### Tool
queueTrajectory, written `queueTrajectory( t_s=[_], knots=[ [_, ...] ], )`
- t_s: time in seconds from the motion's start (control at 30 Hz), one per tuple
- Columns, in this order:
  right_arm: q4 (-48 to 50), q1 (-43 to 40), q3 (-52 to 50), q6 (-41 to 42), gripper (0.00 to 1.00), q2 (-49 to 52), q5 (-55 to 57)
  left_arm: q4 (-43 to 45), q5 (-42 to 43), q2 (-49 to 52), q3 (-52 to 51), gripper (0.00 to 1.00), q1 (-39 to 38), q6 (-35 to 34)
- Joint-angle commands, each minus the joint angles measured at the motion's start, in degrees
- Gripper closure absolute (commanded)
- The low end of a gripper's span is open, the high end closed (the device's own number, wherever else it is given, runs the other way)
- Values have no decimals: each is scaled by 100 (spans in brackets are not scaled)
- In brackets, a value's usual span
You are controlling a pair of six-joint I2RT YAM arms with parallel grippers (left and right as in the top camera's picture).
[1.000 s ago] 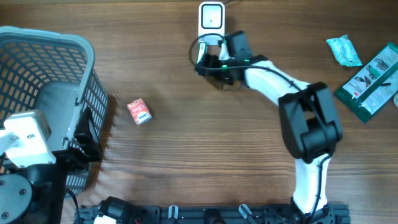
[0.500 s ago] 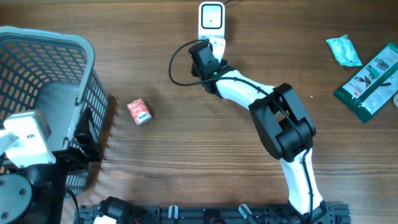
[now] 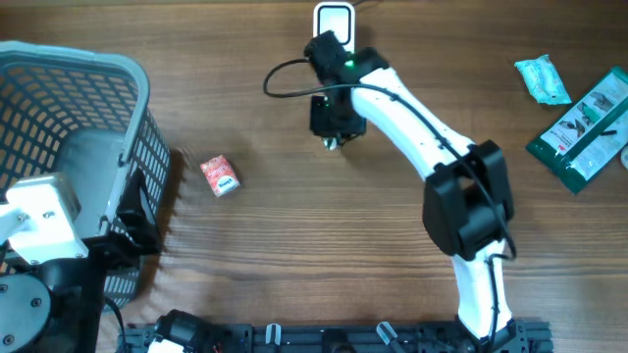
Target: Scan the item barcode
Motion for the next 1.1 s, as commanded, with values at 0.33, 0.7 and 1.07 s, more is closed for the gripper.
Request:
queueTrajectory(
  t_s=[0.33, 0.7, 1.07],
  knots=[
    [5678, -1578, 61, 6170, 96, 986, -5724, 13, -35, -9, 22, 0, 17, -52],
    [10612, -2238, 79, 8367, 96, 2872, -7134, 13, -35, -9, 22, 0, 17, -55],
    [10861, -2745, 166, 8373, 96, 2868, -7283, 13, -35, -9, 22, 0, 17, -52]
  ],
)
